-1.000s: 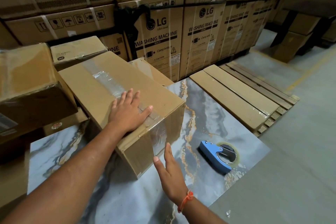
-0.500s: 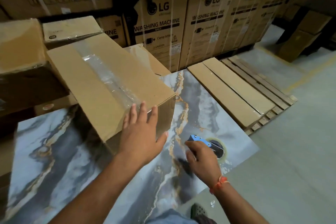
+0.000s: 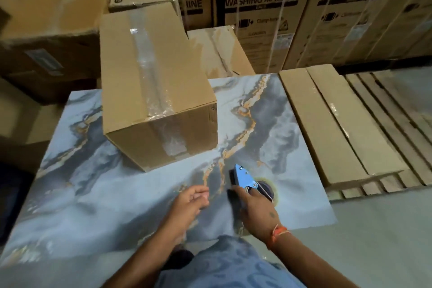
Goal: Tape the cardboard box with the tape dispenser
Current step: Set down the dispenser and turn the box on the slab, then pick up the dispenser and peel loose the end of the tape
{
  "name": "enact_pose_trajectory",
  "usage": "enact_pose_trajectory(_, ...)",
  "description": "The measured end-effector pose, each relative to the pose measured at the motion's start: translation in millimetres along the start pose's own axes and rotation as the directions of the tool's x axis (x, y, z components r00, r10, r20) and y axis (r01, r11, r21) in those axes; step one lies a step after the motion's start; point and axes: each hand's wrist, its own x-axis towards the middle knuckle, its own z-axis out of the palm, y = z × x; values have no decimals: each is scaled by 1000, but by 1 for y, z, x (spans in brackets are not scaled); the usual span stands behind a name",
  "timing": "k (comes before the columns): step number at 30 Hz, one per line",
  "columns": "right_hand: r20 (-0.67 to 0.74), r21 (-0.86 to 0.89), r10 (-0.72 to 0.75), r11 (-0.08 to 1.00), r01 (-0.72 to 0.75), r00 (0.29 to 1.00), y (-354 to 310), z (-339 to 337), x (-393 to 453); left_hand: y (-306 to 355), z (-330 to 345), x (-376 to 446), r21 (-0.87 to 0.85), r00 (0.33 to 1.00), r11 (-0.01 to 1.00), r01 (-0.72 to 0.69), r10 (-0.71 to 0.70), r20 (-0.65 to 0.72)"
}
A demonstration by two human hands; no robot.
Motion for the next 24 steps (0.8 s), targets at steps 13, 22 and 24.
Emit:
enact_pose_trajectory(13,-273,240,-405,849,470,872,-13,-19,4,46,65,12,-384,992,919,-93,52,-116)
enact_pose_trajectory(22,-301,220,-411,848,482,860,-19,-36,13,51,6,40,159,939,930,-331,342,-40)
enact_pose_trajectory(24,-350,283,-280,878,386,894,-15,-38,14,48,-5,45,213,930,908,-360,368,3)
